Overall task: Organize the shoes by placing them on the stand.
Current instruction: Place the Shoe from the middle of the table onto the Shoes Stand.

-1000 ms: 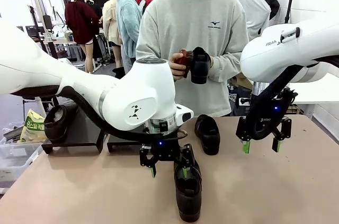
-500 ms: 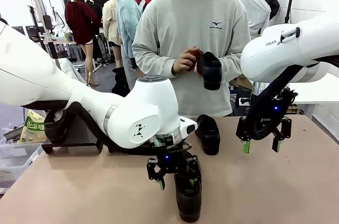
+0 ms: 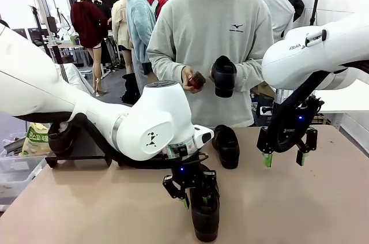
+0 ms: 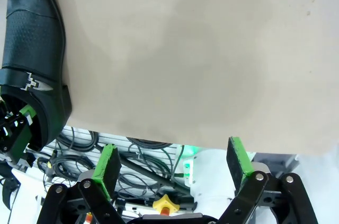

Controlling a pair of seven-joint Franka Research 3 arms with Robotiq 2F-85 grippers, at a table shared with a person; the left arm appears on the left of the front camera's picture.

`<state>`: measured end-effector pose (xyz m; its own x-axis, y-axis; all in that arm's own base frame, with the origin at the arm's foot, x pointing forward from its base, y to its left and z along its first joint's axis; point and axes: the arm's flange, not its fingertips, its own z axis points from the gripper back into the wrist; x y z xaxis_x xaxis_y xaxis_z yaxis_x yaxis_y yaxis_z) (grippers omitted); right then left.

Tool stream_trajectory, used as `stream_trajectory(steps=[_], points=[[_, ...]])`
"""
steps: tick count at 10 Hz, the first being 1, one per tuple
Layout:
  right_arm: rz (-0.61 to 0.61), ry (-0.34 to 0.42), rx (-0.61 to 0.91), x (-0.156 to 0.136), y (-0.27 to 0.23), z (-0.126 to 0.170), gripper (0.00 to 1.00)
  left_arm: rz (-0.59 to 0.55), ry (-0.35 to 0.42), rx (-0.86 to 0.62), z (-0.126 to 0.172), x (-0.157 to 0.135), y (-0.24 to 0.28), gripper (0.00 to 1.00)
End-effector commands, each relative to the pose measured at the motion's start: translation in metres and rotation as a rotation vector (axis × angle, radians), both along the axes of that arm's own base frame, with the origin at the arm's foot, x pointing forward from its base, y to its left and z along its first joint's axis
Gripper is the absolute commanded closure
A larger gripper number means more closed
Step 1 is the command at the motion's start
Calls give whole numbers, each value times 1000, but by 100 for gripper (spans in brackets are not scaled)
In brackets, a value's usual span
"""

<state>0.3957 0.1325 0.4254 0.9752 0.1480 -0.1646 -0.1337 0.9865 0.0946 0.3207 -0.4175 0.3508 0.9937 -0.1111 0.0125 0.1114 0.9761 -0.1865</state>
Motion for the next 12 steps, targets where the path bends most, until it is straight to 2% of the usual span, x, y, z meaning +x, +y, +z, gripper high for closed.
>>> stream_trajectory(steps=[1, 6, 8, 9, 11, 12], points=[[-15, 7, -16, 0, 0, 3, 0, -13, 13, -5, 7, -1, 7, 100], [-15, 7, -16, 0, 0, 3, 0, -83, 34, 5, 13, -3, 9, 100], [-15, 7, -16, 0, 0, 3, 0, -51, -14, -53, 37, -4, 27, 100], [-15, 7, -16, 0, 0, 3, 0, -61, -131, -110, 69, -5, 54, 100], [-15, 7, -16, 0, 0, 3, 0, -49, -332, -71, 120, 6, 126, 100], [-15, 7, -16, 0, 0, 3, 0, 3, -407, -4, 136, 13, 166, 100]])
